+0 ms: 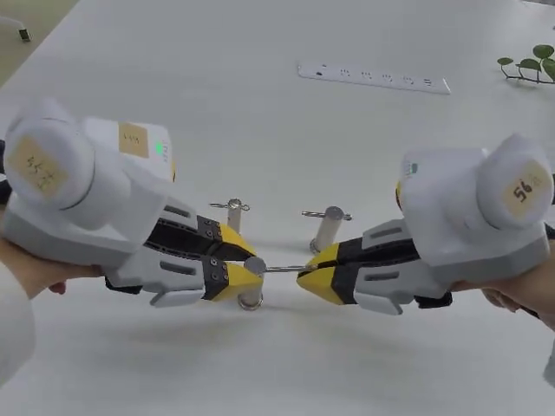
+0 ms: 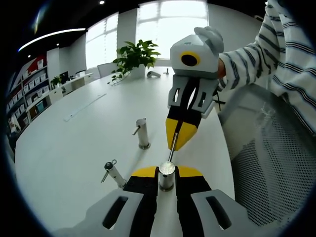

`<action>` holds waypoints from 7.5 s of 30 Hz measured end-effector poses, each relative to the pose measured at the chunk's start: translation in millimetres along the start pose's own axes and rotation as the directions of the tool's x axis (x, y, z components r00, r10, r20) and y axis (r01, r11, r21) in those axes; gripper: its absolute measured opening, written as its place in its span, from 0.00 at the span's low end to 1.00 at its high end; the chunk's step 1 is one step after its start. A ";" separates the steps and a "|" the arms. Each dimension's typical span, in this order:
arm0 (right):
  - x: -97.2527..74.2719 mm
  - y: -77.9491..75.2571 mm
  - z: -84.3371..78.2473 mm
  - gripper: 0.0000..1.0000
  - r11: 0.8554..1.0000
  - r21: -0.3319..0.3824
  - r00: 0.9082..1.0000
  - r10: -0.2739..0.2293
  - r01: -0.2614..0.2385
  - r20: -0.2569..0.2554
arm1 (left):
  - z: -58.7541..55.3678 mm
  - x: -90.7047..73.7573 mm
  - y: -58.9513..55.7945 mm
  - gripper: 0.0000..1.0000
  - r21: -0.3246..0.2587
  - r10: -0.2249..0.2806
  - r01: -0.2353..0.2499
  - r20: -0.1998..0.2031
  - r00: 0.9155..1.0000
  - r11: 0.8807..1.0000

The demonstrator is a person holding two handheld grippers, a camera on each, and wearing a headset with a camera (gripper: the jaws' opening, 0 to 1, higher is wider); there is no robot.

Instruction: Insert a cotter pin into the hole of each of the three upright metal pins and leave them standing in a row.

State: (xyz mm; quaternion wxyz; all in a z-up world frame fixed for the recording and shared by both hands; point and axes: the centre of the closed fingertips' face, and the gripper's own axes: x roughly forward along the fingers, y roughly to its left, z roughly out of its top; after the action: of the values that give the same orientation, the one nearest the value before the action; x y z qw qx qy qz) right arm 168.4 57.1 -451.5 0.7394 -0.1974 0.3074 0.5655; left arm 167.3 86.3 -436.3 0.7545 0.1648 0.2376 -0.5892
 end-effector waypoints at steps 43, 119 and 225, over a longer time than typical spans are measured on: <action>5.1 -11.6 4.8 0.13 0.998 -0.044 0.999 -0.052 0.052 0.000 | 2.1 1.7 -2.1 0.09 -0.043 0.000 -0.001 -0.024 1.000 0.999; 56.5 18.1 15.6 0.15 1.000 0.013 0.978 0.006 -0.009 0.210 | -37.9 -47.4 0.0 0.99 -0.242 0.222 -0.191 0.107 0.969 0.951; -52.8 -96.4 -69.3 0.09 0.991 0.062 0.981 -0.126 0.118 0.149 | -49.9 -45.7 8.0 0.99 -0.387 0.309 -0.278 0.020 0.951 0.879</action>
State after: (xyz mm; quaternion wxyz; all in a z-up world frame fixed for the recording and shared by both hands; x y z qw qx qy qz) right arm 235.7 -52.2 -471.8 0.7991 -0.1523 0.2520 0.5242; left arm 158.0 151.7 -452.9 0.8615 0.0256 0.2884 -0.4171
